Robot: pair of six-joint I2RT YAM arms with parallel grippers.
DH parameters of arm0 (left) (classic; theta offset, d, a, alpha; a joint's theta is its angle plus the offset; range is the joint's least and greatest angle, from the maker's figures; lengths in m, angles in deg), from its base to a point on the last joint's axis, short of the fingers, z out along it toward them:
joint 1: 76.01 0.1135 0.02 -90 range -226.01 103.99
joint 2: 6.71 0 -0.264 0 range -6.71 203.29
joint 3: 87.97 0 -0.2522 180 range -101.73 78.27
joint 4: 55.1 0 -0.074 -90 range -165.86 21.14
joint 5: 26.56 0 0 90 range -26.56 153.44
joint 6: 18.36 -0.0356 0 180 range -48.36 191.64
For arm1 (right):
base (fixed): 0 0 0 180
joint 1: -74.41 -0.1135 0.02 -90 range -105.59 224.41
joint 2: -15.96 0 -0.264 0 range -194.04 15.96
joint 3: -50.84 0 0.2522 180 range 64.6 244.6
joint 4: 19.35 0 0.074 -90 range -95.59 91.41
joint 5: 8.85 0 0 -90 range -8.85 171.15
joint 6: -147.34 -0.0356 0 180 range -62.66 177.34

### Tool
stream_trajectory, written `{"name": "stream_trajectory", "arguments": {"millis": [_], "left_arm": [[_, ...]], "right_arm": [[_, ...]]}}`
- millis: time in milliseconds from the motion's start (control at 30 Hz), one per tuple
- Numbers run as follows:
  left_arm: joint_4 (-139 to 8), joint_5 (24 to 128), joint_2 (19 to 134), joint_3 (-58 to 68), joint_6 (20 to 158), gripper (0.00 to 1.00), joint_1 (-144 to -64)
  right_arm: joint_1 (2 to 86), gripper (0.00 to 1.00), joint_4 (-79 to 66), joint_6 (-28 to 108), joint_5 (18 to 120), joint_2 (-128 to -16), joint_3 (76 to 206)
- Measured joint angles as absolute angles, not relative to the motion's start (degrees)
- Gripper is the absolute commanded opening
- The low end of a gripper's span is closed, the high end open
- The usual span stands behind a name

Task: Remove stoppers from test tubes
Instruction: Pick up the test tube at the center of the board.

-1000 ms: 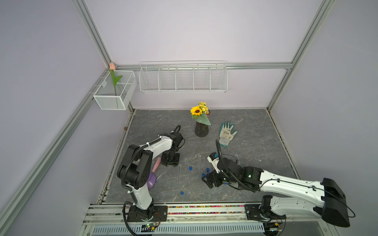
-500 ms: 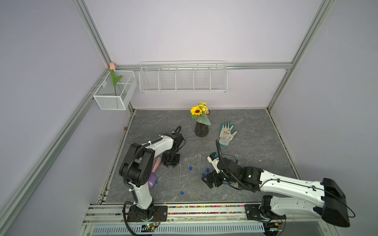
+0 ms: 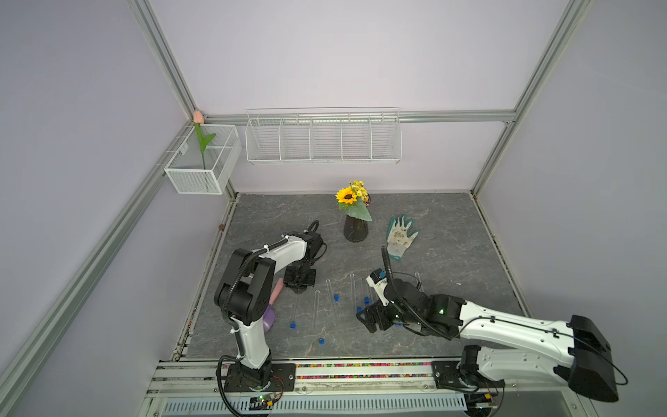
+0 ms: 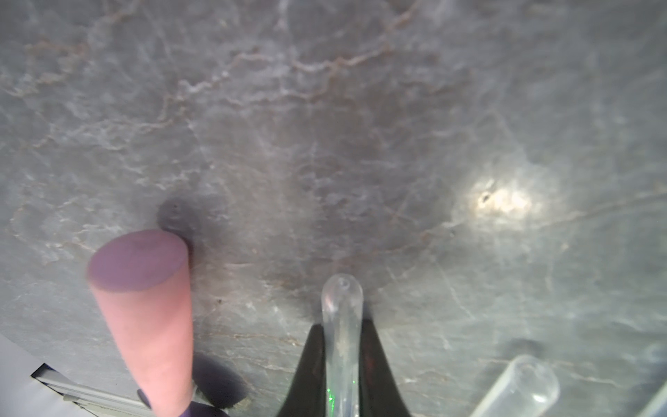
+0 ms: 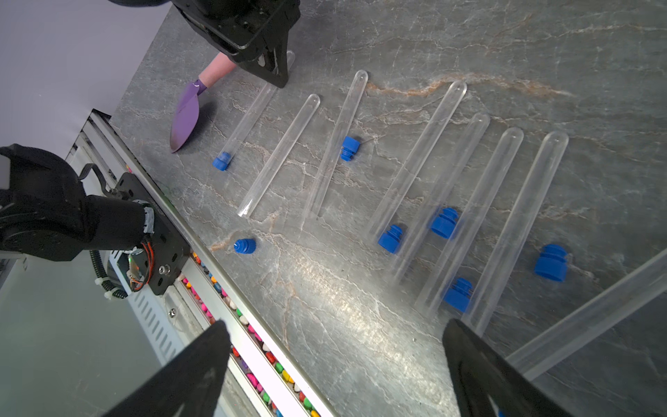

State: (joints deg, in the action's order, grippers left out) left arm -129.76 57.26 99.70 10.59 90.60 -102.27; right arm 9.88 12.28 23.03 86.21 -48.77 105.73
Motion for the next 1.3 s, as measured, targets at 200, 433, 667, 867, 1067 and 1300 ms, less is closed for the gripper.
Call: {"name": "stream_trajectory", "arguments": {"millis": [200, 433, 667, 867, 1067, 1300], "left_arm": [[-128.7, 58.1, 98.1, 12.4, 92.5, 0.29, -102.1], [-127.8, 60.1, 95.0, 16.3, 95.1, 0.34, -102.1], [-127.2, 61.4, 92.0, 20.0, 96.9, 0.31, -102.1], [-127.1, 61.9, 91.5, 20.8, 97.6, 0.04, -102.1], [-127.3, 61.8, 91.3, 20.8, 97.7, 0.02, -102.1], [-129.4, 61.9, 84.1, 17.9, 97.5, 0.02, -101.7]], "right_arm": [[9.9, 0.96, 12.6, 23.0, 86.3, -47.8, 105.7], [9.4, 0.99, 12.4, 23.1, 86.3, -48.5, 105.7], [8.1, 0.99, 11.6, 23.1, 86.3, -48.6, 105.1], [7.9, 0.99, 11.8, 23.1, 87.2, -46.0, 104.2], [7.8, 0.97, 12.7, 23.5, 89.3, -41.1, 104.1], [8.1, 0.89, 13.0, 25.2, 95.2, -35.8, 104.9]]}}
